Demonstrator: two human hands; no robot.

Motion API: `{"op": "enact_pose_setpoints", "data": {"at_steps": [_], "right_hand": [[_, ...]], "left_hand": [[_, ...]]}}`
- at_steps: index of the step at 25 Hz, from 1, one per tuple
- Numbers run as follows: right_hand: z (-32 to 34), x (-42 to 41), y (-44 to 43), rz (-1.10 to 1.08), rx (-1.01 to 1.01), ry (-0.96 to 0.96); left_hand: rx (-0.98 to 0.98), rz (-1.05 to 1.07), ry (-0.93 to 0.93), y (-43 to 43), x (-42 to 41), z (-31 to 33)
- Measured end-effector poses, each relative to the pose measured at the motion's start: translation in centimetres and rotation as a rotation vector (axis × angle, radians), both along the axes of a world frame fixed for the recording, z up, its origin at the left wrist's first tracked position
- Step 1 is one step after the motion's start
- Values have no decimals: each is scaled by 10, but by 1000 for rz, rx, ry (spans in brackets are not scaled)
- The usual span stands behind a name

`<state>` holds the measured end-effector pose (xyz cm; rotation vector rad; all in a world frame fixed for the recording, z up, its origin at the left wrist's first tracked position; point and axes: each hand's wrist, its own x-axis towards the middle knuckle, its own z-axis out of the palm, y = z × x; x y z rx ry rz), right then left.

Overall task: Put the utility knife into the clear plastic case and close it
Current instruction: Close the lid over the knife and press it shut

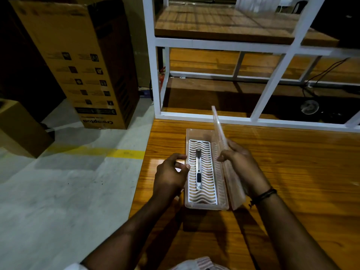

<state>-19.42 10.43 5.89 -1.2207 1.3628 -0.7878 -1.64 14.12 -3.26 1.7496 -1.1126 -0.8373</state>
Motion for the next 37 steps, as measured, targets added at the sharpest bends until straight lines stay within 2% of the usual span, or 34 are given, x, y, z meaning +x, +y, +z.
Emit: {"op": "enact_pose_setpoints", "data": {"at_steps": [3, 4, 9, 11, 13, 18, 23, 32, 34, 37], "right_hand": [[-14, 14, 5, 38, 18, 37], [-21, 19, 5, 41, -11, 109], [-46, 40, 7, 150, -58, 720], [-52, 45, 7, 148, -113, 861], [-62, 46, 6, 131, -159, 917], [-77, 42, 7, 106, -249, 940], [-86, 42, 11, 73, -352, 963], [-87, 39, 9, 106, -322, 934], [-87, 32, -5, 47, -275, 819], [-75, 27, -47, -200, -168, 391]], "left_hand": [[-13, 2, -31, 0, 1, 0], [-13, 4, -33, 0, 1, 0], [-20, 33, 19, 0, 5, -7], [-30, 33, 46, 1, 7, -8], [-59, 18, 4, 3, 9, -8], [-54, 40, 7, 5, 2, -12], [-98, 2, -217, 7, -13, -15], [-47, -71, -279, 5, -11, -9], [32, -78, -247, -5, -5, -2], [40, -9, -114, -41, 4, 9]]}}
